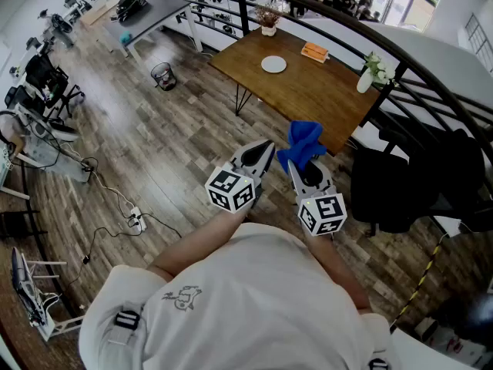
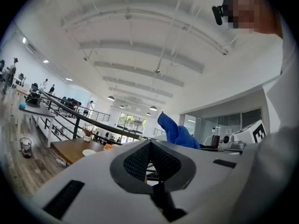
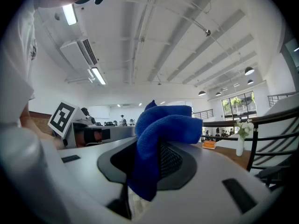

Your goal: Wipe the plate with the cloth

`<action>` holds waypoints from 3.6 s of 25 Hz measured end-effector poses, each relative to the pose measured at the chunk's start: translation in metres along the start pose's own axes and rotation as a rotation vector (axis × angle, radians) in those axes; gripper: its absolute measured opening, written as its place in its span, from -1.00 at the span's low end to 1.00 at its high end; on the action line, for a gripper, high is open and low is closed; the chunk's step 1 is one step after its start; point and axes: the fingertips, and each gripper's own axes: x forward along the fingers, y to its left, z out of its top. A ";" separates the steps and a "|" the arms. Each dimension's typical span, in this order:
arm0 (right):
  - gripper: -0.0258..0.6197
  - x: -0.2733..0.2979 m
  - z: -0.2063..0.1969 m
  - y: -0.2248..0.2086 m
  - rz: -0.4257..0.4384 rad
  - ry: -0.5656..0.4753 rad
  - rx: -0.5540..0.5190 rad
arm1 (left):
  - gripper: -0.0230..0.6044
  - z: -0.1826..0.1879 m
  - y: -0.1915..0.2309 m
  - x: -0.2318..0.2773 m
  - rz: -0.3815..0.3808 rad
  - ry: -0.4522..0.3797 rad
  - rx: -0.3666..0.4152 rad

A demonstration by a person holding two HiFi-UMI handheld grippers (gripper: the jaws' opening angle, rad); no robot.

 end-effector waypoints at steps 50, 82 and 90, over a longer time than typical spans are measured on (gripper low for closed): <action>-0.58 0.305 -0.016 0.040 0.072 0.116 0.021 | -0.91 0.040 0.294 0.031 -0.033 0.089 -0.091; -0.58 0.439 -0.013 -0.180 0.092 0.125 0.108 | -0.91 0.018 0.387 0.262 0.035 0.164 -0.117; -0.58 0.445 -0.002 -0.271 0.069 0.134 0.143 | -0.91 0.013 0.367 0.359 -0.013 0.201 -0.120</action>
